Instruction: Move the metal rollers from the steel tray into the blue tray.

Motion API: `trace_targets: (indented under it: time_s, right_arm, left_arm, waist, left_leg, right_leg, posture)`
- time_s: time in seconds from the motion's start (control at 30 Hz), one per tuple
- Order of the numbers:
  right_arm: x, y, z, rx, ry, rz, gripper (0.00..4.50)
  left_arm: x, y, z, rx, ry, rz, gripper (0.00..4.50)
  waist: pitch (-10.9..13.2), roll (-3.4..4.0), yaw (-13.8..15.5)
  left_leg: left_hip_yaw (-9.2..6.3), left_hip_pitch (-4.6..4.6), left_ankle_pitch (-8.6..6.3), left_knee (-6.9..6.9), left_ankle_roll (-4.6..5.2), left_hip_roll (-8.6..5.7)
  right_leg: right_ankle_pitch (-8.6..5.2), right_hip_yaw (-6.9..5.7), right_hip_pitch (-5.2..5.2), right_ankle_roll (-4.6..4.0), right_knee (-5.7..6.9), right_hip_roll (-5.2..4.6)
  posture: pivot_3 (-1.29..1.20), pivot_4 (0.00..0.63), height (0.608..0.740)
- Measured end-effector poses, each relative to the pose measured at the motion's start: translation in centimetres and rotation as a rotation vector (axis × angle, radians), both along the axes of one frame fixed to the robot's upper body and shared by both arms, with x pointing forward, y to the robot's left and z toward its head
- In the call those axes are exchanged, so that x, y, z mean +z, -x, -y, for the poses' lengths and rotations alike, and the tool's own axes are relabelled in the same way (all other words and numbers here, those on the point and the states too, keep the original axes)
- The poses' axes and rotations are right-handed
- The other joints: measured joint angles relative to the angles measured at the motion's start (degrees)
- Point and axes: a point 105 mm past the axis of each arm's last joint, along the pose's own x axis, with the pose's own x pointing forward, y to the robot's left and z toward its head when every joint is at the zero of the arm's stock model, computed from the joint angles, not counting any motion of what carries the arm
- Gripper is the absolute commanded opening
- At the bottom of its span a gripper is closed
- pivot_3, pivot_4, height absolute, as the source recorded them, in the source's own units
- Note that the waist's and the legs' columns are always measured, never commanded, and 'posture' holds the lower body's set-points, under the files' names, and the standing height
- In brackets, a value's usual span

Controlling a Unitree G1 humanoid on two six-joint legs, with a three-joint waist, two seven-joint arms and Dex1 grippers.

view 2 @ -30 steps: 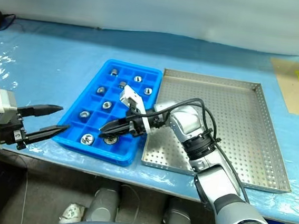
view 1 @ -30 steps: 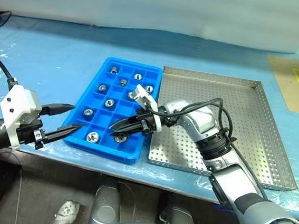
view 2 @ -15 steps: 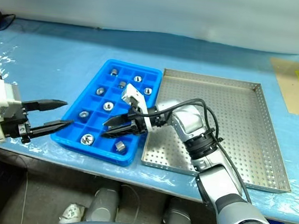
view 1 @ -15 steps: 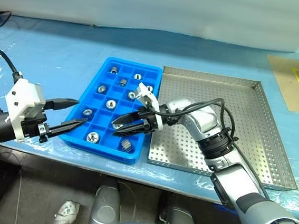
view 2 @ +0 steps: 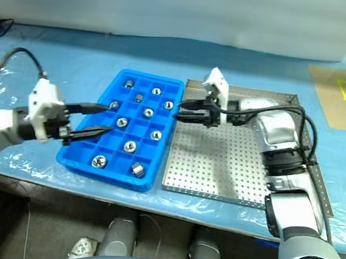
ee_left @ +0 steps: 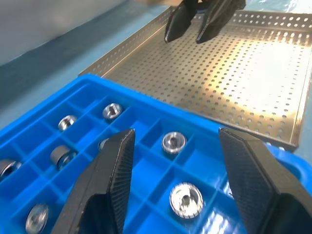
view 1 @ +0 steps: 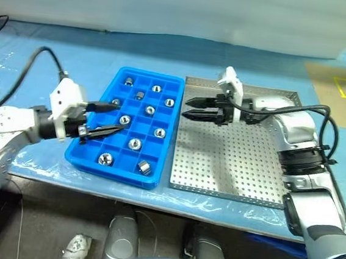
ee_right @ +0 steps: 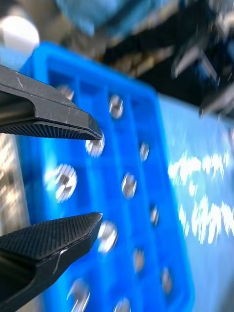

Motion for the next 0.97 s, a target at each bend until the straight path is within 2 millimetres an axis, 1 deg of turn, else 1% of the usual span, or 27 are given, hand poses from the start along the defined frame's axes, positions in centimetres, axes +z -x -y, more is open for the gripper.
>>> trace_targets:
  time_s: [0.07,0.13,0.2,0.23,0.33,0.4,0.47,0.57,0.8,0.97]
  right_arm:
    - [-0.6,-0.3,1.6,-0.081,0.008,0.009,2.38]
    - [-1.6,0.1,3.0,-0.138,0.03,0.005,2.38]
    - [-2.4,0.8,4.0,-0.171,0.052,-0.002,2.38]
    - [-2.5,1.0,4.2,-0.182,0.056,-0.003,2.38]
    - [-1.9,1.9,5.3,-0.224,0.053,0.016,2.38]
    - [-1.6,2.2,5.5,-0.243,0.05,0.027,2.38]
    - [-1.8,2.6,5.5,-0.253,0.045,0.02,2.38]
    - [-2.0,2.8,5.5,-0.262,0.042,0.003,2.38]
    - [-2.0,2.7,5.5,-0.284,0.041,0.01,2.38]
    - [-1.8,2.7,5.2,-0.275,0.031,0.011,2.38]
  left_arm:
    - [-0.5,-0.6,1.1,-0.048,0.014,-0.004,2.9]
    - [-1.0,-1.4,1.9,-0.081,0.016,-0.004,2.9]
    - [-1.4,-2.2,2.2,-0.091,0.021,-0.01,2.9]
    - [-1.7,-2.6,2.2,-0.091,0.02,-0.021,2.9]
    - [-2.3,-4.0,2.4,-0.095,0.03,-0.022,2.9]
    - [-2.9,-4.7,2.5,-0.091,0.031,-0.034,2.9]
    - [-4.1,-5.2,2.6,-0.089,0.032,-0.062,2.9]
    - [-5.1,-5.3,3.0,-0.106,0.031,-0.084,2.9]
    - [-4.6,-5.5,3.1,-0.109,0.019,-0.051,2.9]
    - [-4.5,-5.4,2.7,-0.098,0.018,-0.047,2.9]
  waist:
    - [-0.01,-0.02,-0.83]
    - [-0.01,-0.02,-1.56]
    - [-0.01,-0.02,-2.68]
    - [-0.01,-0.02,-3.35]
    - [-0.02,-0.01,-4.9]
    - [-0.02,-0.01,-5.44]
    - [-0.02,-0.01,-5.93]
    - [-0.02,-0.01,-6.06]
    - [-0.02,-0.01,-5.89]
    - [-0.02,-0.01,-5.87]
  left_leg:
    - [0.0,-0.01,0.0,0.0,0.01,0.0]
    - [0.0,0.0,0.0,-0.01,0.01,0.0]
    - [0.01,0.02,0.0,-0.03,0.01,0.01]
    - [0.03,0.05,0.0,-0.02,0.02,0.01]
    - [0.06,0.19,0.0,-0.02,0.02,-0.01]
    - [0.06,0.27,-0.01,-0.01,0.03,-0.01]
    - [0.08,0.33,-0.02,-0.01,0.06,-0.01]
    - [0.1,0.33,-0.03,-0.02,0.08,0.0]
    - [0.12,0.32,-0.16,0.0,0.29,-0.01]
    - [0.12,0.33,-0.17,-0.01,0.31,-0.01]
  right_leg:
    - [0.0,0.0,0.02,0.0,-0.02,0.0]
    - [0.01,0.01,0.01,0.0,-0.04,0.02]
    - [0.01,0.01,0.0,0.0,-0.03,0.02]
    - [0.02,0.05,0.0,0.0,-0.04,0.03]
    - [0.03,0.08,0.08,-0.01,-0.02,0.03]
    - [0.03,0.09,0.16,0.0,-0.03,0.03]
    - [0.03,0.11,0.21,0.0,-0.06,0.02]
    - [0.04,0.11,0.19,-0.02,-0.06,0.03]
    - [0.04,0.11,0.2,-0.02,-0.07,0.01]
    - [0.04,0.1,0.2,-0.02,-0.07,0.01]
  posture:
    - [-0.03,0.15,0.74]
    - [-0.05,0.15,0.74]
    - [-0.09,0.15,0.74]
    - [-0.11,0.15,0.74]
    - [-0.14,0.15,0.74]
    - [-0.15,0.15,0.74]
    - [-0.15,0.15,0.74]
    - [-0.15,0.15,0.74]
    - [-0.12,0.15,0.74]
    - [-0.11,0.15,0.74]
